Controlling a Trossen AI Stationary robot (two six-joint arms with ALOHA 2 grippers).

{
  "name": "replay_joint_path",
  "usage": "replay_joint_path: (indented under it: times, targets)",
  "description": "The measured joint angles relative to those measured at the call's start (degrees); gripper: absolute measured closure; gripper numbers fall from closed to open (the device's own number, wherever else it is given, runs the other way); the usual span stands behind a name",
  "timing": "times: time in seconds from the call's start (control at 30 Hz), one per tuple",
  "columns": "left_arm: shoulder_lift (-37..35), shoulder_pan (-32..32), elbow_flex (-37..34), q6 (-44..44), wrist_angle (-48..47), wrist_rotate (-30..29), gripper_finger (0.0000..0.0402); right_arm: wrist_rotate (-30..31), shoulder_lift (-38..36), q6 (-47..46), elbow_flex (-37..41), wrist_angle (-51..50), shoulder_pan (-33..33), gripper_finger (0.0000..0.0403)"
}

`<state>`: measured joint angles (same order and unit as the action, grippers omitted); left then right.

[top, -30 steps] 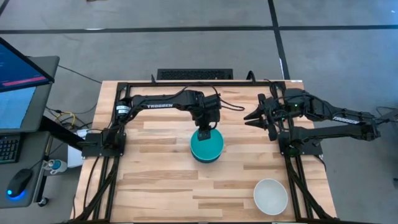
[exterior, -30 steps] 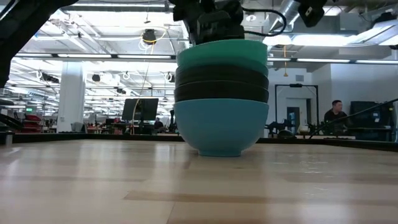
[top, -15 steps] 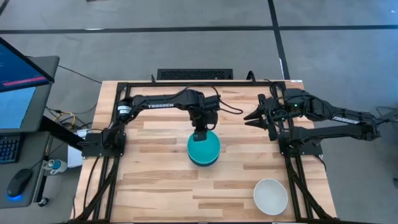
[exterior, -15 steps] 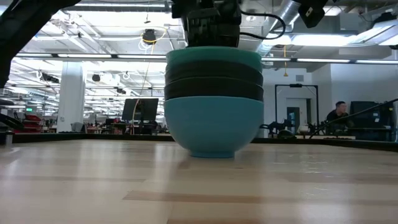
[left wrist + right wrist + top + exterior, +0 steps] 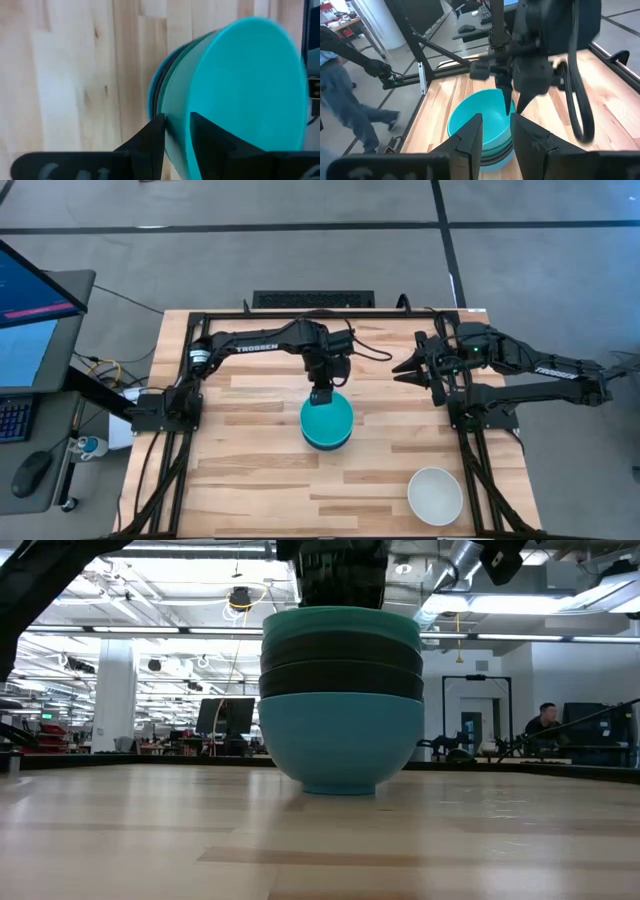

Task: Nest bowls inside each other
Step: Stack the light blue bowl on the green bowl

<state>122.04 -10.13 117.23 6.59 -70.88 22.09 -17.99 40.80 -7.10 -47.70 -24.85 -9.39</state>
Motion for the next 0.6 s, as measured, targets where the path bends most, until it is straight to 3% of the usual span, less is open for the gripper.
replay_joint_path:
  times: [0.33,0.6]
  targets:
    - [-0.1,0.0,9.6,1.4,-6.7,-3.2,0.0321,0.0,0.0,-0.6,0.0,0.0,0.0,0.0280]
    - [-0.1,0.1,10.3,1.8,-10.4,-5.8,0.0321,0.0,0.0,-0.6,0.0,0.0,0.0,0.0280]
